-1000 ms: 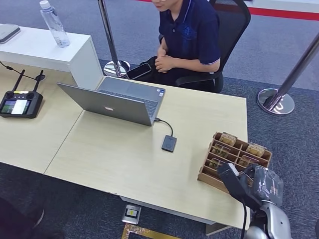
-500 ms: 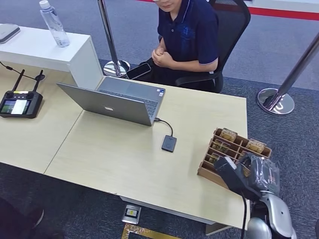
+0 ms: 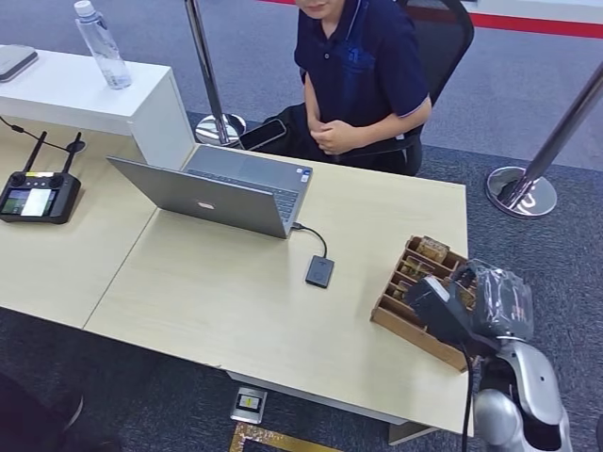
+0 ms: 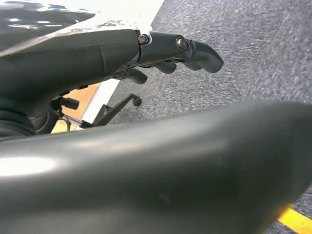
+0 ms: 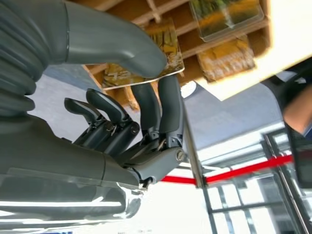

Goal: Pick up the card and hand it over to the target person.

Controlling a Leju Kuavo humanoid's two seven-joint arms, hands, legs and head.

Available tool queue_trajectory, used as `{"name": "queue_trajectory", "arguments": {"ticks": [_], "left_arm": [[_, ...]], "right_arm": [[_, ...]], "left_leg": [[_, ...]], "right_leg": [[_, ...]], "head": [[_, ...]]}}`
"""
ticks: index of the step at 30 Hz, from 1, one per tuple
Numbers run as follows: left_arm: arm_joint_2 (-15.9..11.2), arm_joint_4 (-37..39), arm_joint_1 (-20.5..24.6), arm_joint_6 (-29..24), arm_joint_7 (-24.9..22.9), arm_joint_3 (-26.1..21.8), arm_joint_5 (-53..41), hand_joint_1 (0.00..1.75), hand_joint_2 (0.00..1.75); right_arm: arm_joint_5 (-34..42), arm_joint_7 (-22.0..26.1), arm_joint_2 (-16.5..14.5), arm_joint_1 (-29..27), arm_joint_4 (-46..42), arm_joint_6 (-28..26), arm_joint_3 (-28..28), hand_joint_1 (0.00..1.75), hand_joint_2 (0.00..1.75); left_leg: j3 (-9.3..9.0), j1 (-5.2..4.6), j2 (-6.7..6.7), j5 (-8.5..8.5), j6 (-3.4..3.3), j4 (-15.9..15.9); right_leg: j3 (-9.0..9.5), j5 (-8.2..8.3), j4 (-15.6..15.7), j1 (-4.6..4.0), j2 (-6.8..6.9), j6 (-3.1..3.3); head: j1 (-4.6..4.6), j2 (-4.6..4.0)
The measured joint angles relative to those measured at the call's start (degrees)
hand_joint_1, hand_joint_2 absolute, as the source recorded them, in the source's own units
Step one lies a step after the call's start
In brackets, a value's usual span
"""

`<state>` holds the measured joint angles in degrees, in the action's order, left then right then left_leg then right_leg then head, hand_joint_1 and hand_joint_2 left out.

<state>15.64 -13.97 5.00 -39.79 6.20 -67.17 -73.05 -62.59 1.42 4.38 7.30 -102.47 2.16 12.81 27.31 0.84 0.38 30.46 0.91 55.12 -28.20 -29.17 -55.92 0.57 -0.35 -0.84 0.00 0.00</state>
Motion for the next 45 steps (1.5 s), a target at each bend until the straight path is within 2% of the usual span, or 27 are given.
{"name": "queue_trajectory", "arguments": {"ticks": [9,14,18,23,27,31,45], "left_arm": [[-0.26,0.11,0.05,0.4,0.19,0.43,-0.43,0.0,0.0],[-0.68,0.39,0.13,0.9,0.7,1.32,-1.34,0.0,0.0],[-0.87,0.46,0.18,1.06,0.87,1.65,-1.72,0.0,0.0],[-1.27,0.62,0.3,1.6,0.76,2.66,-2.08,0.0,0.0],[-1.25,0.88,0.32,1.72,-0.19,3.02,-2.15,0.0,0.0],[-1.34,1.02,0.21,1.99,-0.78,3.34,-2.66,0.0,0.0],[-2.22,1.19,0.02,2.87,-0.02,4.45,-4.06,0.0,0.0]], "right_arm": [[2.38,1.29,-0.17,3.56,-0.63,0.31,1.68,1.75,1.75],[5.22,2.06,-3.17,10.88,4.87,1.59,6.23,1.75,1.75],[5.72,1.73,-3.97,13.23,7.33,1.91,8.11,1.75,1.75],[3.98,-1.09,-8.31,22.45,21.52,-0.04,14.28,1.75,1.75],[1.06,-3.51,-11.68,27.23,31.57,-2.83,17.45,1.75,1.75],[0.26,-4.31,-12.56,27.86,35.19,-3.52,18.49,1.75,1.75],[-4.22,-6.44,-10.33,25.45,36.42,-7.38,19.21,1.75,1.75]], "left_leg": [[0.04,0.0,-0.04,0.0,0.0,0.0],[0.06,-0.01,-0.25,-0.01,0.01,0.0],[0.0,0.01,-0.14,-0.01,0.02,-0.04],[0.01,0.01,-0.42,-0.01,0.01,-0.06],[0.02,0.02,-0.41,-0.04,0.03,-0.07],[0.03,0.05,-0.25,-0.05,0.03,-0.08],[0.18,0.07,0.04,-0.07,0.01,-0.07]], "right_leg": [[-0.06,0.01,-0.01,0.0,-0.04,0.01],[-0.16,0.07,-0.05,0.01,-0.25,0.02],[-0.04,0.04,0.0,-0.01,-0.14,0.03],[-0.13,0.1,-0.03,-0.02,-0.41,0.03],[-0.15,0.12,-0.04,-0.03,-0.39,0.05],[-0.09,0.08,-0.01,-0.05,-0.23,0.04],[-0.11,0.04,0.07,-0.07,0.05,0.03]], "head": [[0.0,0.0],[0.0,0.0],[0.0,0.0],[0.0,0.0],[0.0,0.0],[0.0,0.0],[0.0,0.0]]}}
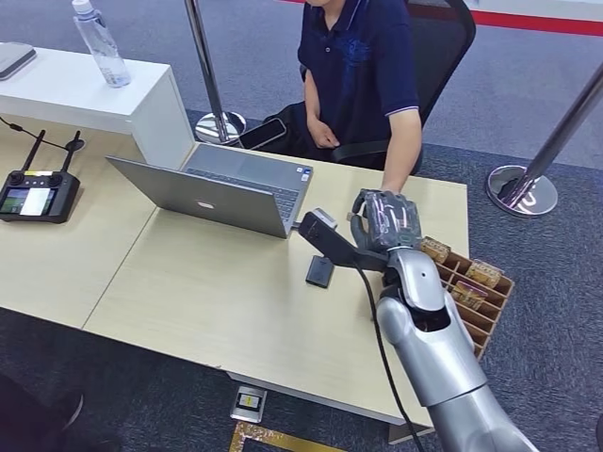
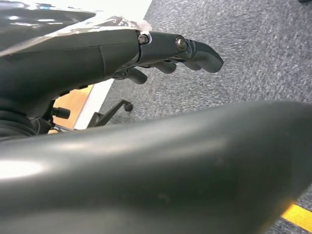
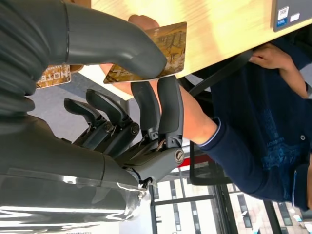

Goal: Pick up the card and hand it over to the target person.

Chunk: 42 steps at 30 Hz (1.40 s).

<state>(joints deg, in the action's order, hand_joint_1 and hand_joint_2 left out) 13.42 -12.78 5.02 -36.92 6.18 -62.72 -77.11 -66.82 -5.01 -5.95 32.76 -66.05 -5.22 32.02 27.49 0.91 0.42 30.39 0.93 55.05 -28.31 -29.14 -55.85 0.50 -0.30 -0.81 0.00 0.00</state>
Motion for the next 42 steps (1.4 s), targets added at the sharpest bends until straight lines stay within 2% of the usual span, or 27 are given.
{"name": "queue_trajectory", "arguments": {"ticks": [3,4,8,10,15,19,23,26,30,33,35,38,40,42], "left_arm": [[-0.04,0.14,-0.01,0.11,-0.13,0.11,-0.18,0.0,0.0],[-0.04,0.16,0.0,0.14,-0.14,0.12,-0.2,0.0,0.0],[-0.12,0.22,0.0,0.21,-0.07,0.11,-0.22,0.0,0.0],[-0.18,0.24,0.0,0.24,-0.06,0.07,-0.19,0.0,0.0],[-0.19,0.31,0.0,0.19,-0.33,-0.03,-0.06,0.0,0.0],[-0.07,0.34,-0.05,0.14,-0.62,-0.19,0.18,0.0,0.0],[0.22,0.25,-0.21,0.12,-0.73,-0.15,0.8,0.0,0.0],[0.49,0.25,-0.34,-0.03,-0.76,-0.27,1.34,0.0,0.0],[0.94,0.31,-0.49,-0.2,-0.82,-0.41,1.6,0.0,0.0],[1.27,0.37,-0.54,-0.19,-0.9,-0.35,1.62,0.0,0.0],[1.39,0.37,-0.54,-0.19,-0.86,-0.34,1.72,0.0,0.0],[1.76,0.35,-0.47,-0.41,-1.09,-0.76,2.19,0.0,0.0],[2.12,0.37,-0.41,-0.75,-1.45,-1.18,2.47,0.0,0.0],[2.42,0.36,-0.39,-1.2,-1.81,-1.64,2.76,0.0,0.0]], "right_arm": [[-0.84,-0.44,0.15,-0.1,0.29,-0.62,-0.11,1.72,1.75],[-1.04,-0.54,0.17,-0.05,0.51,-0.65,-0.13,1.62,1.75],[-1.55,-0.66,-0.03,0.08,1.7,-0.38,-0.03,0.17,1.75],[-1.73,-0.68,-0.15,0.16,2.25,-0.32,0.01,0.0,1.75],[-2.15,-0.86,-0.4,0.56,3.01,-0.64,-0.12,0.0,1.75],[-3.12,-1.31,-0.09,-0.23,1.4,-2.81,-0.39,0.0,0.0],[-5.6,-2.07,1.91,-4.2,-6.58,-7.54,-1.4,0.0,0.0],[-8.98,-3.13,4.18,-10.15,-16.48,-12.32,-4.0,0.0,0.0],[-14.07,-3.9,6.04,-18.86,-28.23,-21.12,-10.4,0.0,0.0],[-18.08,-4.0,6.08,-25.86,-35.55,-29.78,-16.69,0.0,0.0],[-19.15,-4.02,5.84,-28.59,-38.2,-32.64,-19.19,0.0,0.0],[-18.85,-3.59,2.65,-34.15,-47.75,-34.78,-26.89,0.0,0.0],[-12.92,2.88,-2.19,-38.47,-53.67,-34.78,-35.58,0.0,0.0],[-0.47,13.25,-7.26,-40.65,-52.61,-34.78,-44.37,0.0,0.0]], "left_leg": [[-0.04,0.01,0.03,0.04,0.0,0.01],[-0.04,0.0,0.03,0.04,0.0,0.01],[0.01,0.0,0.01,0.01,-0.02,0.01],[0.03,0.0,0.0,0.01,-0.02,0.01],[0.13,-0.01,-0.04,-0.06,-0.03,0.0],[0.11,-0.01,-0.01,-0.01,-0.02,0.02],[0.06,0.01,0.11,0.03,-0.01,0.03],[0.05,0.02,0.26,0.04,-0.01,0.03],[0.09,0.01,0.42,0.03,-0.04,0.04],[0.11,0.0,0.53,0.04,-0.05,0.03],[0.11,0.0,0.55,0.05,-0.06,0.03],[0.16,-0.01,0.49,0.08,-0.07,0.06],[0.2,-0.02,0.61,0.09,-0.06,0.1],[0.22,-0.03,0.66,0.08,-0.06,0.1]], "right_leg": [[0.04,-0.04,0.0,0.0,0.02,-0.01],[0.03,-0.04,0.0,0.0,0.02,-0.01],[-0.02,-0.01,0.01,0.0,0.01,-0.01],[-0.03,-0.01,0.0,0.0,0.0,-0.01],[-0.14,0.08,0.01,0.0,-0.02,0.0],[-0.11,0.02,-0.02,0.0,0.0,0.0],[-0.03,-0.05,0.0,0.0,0.1,-0.02],[0.03,-0.09,0.04,-0.02,0.25,-0.03],[0.05,-0.11,0.08,-0.01,0.4,-0.05],[0.06,-0.14,0.12,0.0,0.49,-0.06],[0.06,-0.15,0.15,0.0,0.51,-0.06],[-0.01,-0.15,0.11,0.01,0.44,-0.06],[-0.05,-0.2,0.07,0.03,0.56,-0.06],[-0.05,-0.22,0.08,0.04,0.59,-0.07]], "head": [[0.0,0.0],[0.0,0.0],[0.0,0.0],[0.0,0.0],[0.0,0.0],[0.0,0.0],[0.0,0.0],[0.0,0.0],[0.0,0.0],[0.0,0.0],[0.0,0.0],[0.0,0.0],[0.0,0.0],[0.0,0.0]]}}
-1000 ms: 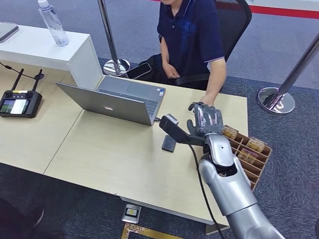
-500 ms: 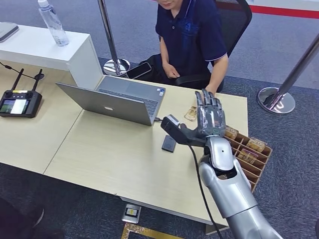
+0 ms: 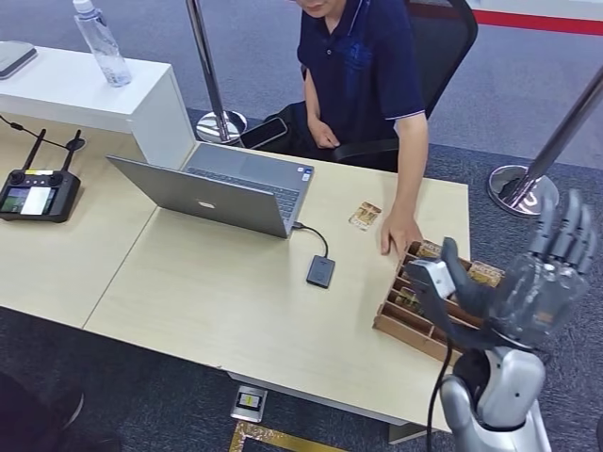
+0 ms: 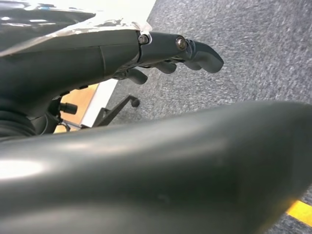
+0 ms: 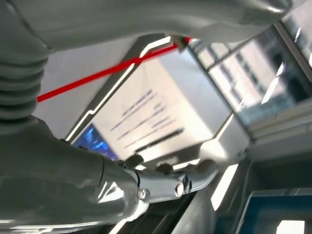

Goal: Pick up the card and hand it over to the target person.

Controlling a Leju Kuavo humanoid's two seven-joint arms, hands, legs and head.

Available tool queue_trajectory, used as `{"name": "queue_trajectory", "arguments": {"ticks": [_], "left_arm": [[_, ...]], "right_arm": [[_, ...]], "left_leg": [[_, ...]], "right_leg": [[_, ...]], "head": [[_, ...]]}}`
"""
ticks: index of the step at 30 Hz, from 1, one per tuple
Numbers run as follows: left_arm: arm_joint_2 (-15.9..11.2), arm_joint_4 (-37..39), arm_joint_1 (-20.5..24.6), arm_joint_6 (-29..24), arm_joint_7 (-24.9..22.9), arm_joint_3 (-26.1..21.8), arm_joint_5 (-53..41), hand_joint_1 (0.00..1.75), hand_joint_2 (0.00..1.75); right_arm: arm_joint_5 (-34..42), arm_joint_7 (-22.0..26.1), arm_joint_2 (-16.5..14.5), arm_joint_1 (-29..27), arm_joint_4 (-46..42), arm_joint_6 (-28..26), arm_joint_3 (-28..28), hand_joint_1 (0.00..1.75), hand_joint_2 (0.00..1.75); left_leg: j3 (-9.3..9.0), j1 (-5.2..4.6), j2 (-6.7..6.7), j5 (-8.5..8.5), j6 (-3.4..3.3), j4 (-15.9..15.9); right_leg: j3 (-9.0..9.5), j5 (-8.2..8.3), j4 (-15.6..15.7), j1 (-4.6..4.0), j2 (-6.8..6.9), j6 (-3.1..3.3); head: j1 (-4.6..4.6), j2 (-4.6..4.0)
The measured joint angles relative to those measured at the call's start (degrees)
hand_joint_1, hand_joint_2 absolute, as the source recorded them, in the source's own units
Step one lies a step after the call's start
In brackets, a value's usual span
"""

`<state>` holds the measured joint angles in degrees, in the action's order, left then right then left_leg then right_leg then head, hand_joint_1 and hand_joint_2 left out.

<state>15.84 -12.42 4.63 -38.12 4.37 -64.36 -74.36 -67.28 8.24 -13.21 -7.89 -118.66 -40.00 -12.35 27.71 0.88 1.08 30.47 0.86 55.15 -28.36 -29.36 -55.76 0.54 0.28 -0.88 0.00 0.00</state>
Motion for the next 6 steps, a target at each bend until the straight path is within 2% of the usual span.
{"name": "queue_trajectory", "arguments": {"ticks": [2,6], "left_arm": [[0.21,-0.05,-0.01,-0.45,-0.26,-0.4,0.31,0.0,0.0],[0.28,-0.09,-0.07,-0.86,-0.29,-0.59,0.61,0.0,0.0]], "right_arm": [[11.12,5.46,-1.51,-0.58,4.19,0.0,-5.2,0.0,0.0],[21.77,3.27,0.97,0.02,12.52,0.13,-10.47,0.0,0.0]], "left_leg": [[-0.09,0.02,-0.14,0.01,0.0,-0.07],[-0.17,0.04,-0.22,0.0,-0.01,-0.14]], "right_leg": [[0.07,0.04,0.07,-0.02,-0.14,-0.01],[0.15,0.12,0.17,-0.05,-0.22,-0.02]], "head": [[0.0,0.0],[0.0,0.0]]}}
